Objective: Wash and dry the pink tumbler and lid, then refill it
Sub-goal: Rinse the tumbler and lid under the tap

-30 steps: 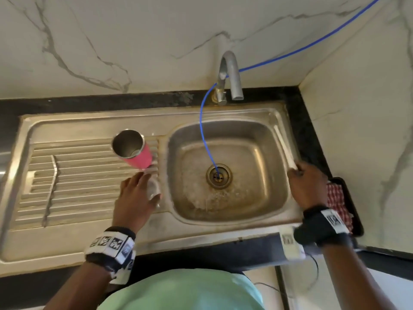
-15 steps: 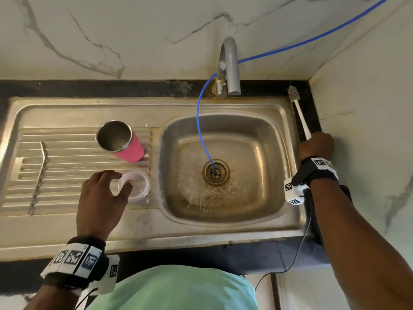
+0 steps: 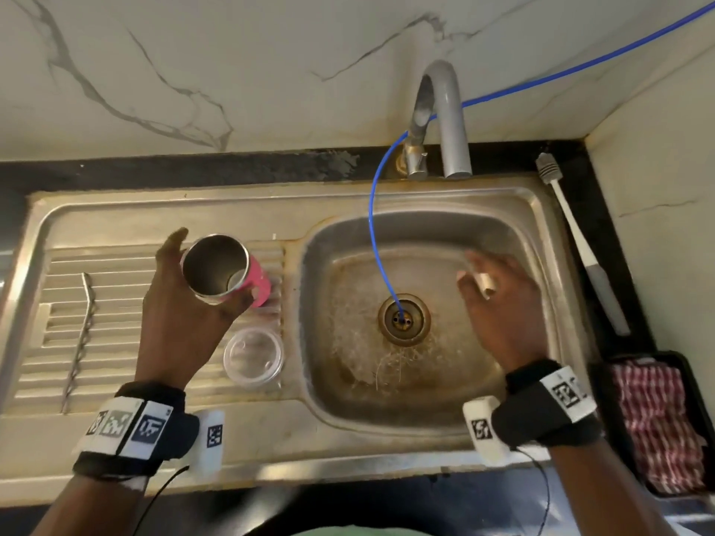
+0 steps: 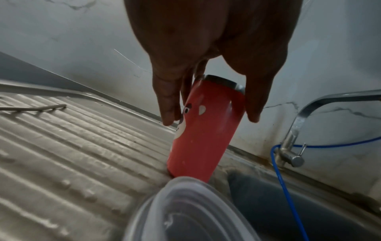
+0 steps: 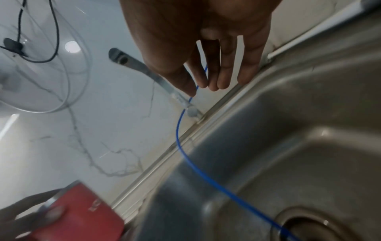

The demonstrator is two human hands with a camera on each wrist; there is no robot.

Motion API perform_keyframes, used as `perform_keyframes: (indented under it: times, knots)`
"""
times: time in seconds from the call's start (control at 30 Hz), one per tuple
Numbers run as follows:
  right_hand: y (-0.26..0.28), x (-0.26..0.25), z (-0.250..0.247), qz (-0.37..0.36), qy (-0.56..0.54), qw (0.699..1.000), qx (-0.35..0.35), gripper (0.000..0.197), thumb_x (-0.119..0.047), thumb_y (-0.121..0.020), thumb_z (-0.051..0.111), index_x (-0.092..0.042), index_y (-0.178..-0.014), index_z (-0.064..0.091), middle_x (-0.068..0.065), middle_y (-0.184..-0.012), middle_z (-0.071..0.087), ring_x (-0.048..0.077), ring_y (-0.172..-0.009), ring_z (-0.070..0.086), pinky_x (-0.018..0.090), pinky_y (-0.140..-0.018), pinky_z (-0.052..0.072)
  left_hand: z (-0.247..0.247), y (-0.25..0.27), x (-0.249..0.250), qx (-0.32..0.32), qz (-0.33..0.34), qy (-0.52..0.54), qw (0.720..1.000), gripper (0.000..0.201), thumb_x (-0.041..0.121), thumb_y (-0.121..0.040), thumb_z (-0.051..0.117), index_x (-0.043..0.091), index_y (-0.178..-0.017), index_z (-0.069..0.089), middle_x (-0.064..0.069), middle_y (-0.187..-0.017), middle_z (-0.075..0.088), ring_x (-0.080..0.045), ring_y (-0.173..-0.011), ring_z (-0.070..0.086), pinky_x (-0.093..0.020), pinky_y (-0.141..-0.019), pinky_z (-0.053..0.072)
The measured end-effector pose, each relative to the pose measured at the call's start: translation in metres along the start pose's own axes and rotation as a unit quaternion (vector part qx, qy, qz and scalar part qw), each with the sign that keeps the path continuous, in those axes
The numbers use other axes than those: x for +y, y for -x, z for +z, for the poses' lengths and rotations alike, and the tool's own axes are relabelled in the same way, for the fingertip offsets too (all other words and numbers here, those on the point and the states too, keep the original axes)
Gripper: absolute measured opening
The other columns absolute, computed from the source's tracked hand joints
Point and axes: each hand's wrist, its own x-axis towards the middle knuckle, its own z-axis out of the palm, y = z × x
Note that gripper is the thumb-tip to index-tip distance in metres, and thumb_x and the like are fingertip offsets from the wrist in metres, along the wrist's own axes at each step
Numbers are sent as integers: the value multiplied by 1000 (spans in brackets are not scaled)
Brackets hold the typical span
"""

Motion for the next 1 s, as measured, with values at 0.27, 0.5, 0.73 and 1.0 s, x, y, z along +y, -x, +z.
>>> perform_keyframes:
  times: [0.27, 0.5, 0.73, 1.0]
  knots:
    - [21, -36, 31, -92, -197, 970, -107, 47, -39, -92, 73, -25, -136, 64, -18, -130, 60, 6, -116, 65, 38, -94, 59, 12, 1, 55, -64, 62, 43, 995, 114, 28, -67, 100, 26, -161, 34, 34, -110, 66, -12, -105, 66, -31, -87, 46]
    - [11, -41, 21, -66, -297, 932, -195, 92, -40, -77, 90, -37, -154, 39, -15, -131, 66, 9, -118, 67, 34, -88, 61, 77, -8, 114, -269, 79, 192, 940, 110, 50, -53, 98, 46, -147, 41, 6, -114, 79, -13, -98, 79, -48, -90, 63]
    - [-13, -15, 20, 56, -258, 961, -81, 73, -57, -72, 88, -33, -133, 55, -17, -106, 72, 2, -91, 71, 29, -75, 62, 134, -61, 162, -343, 40, 156, 926, 60, 83, -82, 66, 31, -112, 70, 7, -103, 79, -10, -89, 75, -39, -81, 62]
    - [-46, -10, 39, 118, -235, 962, -79, 56, -59, -77, 83, -29, -119, 61, -16, -100, 71, -4, -83, 67, 21, -69, 58, 174, -134, 206, -280, 23, 57, 958, 40, 36, -98, 74, -3, -88, 74, -8, -61, 74, -17, -49, 71, -21, -45, 49]
